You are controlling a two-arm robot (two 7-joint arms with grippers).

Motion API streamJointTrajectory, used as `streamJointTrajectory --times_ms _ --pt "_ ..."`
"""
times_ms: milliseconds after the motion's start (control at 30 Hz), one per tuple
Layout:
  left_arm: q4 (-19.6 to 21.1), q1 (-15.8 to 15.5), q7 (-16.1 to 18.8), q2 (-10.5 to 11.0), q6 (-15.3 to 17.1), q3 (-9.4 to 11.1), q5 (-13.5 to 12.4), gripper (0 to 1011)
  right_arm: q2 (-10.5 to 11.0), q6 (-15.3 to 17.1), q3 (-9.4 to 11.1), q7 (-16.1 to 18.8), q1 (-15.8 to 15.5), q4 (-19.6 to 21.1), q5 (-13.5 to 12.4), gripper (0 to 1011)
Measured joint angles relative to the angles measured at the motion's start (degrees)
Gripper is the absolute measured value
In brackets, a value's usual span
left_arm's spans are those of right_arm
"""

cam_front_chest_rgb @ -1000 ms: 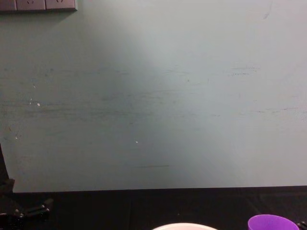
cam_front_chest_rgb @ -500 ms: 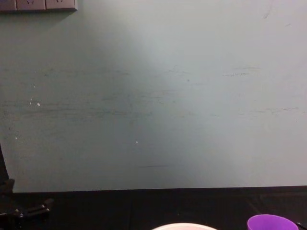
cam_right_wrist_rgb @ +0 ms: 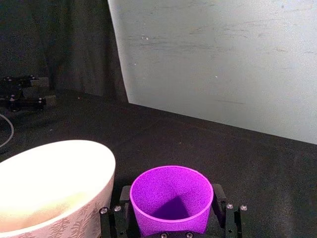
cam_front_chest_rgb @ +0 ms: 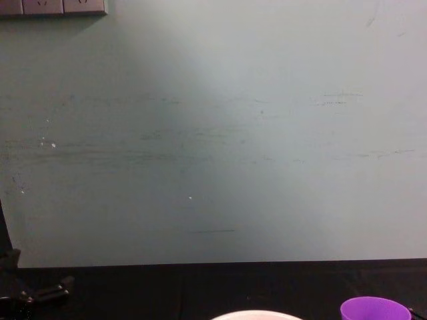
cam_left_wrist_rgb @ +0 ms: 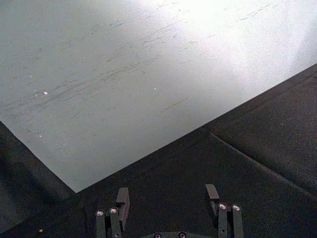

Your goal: Pick up the cup and pour the mung beans from the cup into the bowl.

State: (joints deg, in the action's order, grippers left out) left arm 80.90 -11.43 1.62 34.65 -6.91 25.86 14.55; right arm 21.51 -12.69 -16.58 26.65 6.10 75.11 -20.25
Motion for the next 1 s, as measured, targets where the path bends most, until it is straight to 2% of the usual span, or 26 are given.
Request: streamJointTrajectory --times_ms 467,667,800,1000 --pt "0.0 0.0 0.0 0.0 0.0 0.0 0.0 1000 0.0 0.0 0.0 0.0 0.0 -0.1 0.1 1003" --pt "0.0 0.0 0.0 0.0 0.0 0.0 0.0 1000 0.0 0.0 0.0 0.0 0.0 0.0 0.1 895" --pt "0.0 0.0 0.0 0.0 0.0 0.0 0.0 1000 0.0 0.0 0.0 0.1 0.0 0.0 0.0 778" --pt "0.0 0.0 0.0 0.0 0.0 0.0 0.0 1000 0.0 0.0 0.0 0.1 0.0 0.0 0.0 748"
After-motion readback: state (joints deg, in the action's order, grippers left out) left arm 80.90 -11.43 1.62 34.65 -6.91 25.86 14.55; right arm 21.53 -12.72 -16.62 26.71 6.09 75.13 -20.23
